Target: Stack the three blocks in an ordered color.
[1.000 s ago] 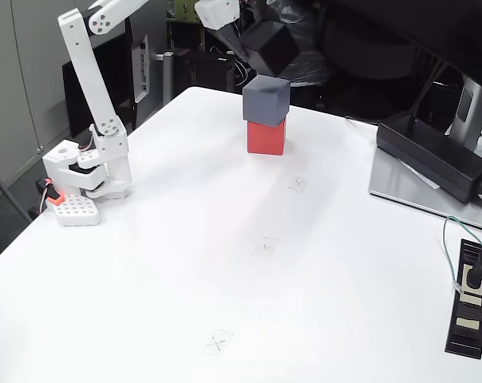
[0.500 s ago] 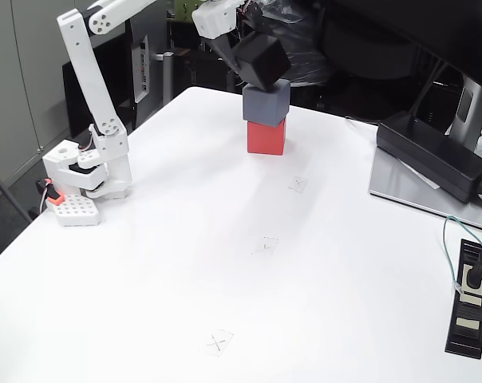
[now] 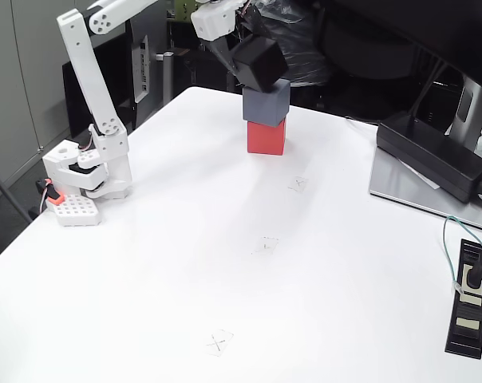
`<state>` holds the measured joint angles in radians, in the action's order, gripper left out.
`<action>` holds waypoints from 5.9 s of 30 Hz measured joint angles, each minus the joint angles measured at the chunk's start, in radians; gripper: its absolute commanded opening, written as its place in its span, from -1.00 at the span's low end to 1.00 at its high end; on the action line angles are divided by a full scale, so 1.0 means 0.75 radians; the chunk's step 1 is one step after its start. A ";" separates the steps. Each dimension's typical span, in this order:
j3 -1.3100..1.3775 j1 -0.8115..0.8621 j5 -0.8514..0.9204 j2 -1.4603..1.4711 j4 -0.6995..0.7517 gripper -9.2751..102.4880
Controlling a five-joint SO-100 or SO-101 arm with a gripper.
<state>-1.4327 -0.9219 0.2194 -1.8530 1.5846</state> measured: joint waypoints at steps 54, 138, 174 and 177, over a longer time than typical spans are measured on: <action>-0.004 0.006 0.000 -0.014 0.000 -0.20; -2.215 1.100 -0.491 -1.869 -1.344 -0.85; -2.215 1.100 -0.477 -1.871 -1.319 -0.84; -2.215 1.100 -0.477 -1.871 -1.319 -0.84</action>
<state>-3.0940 -0.0966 -0.1381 -3.2566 0.5952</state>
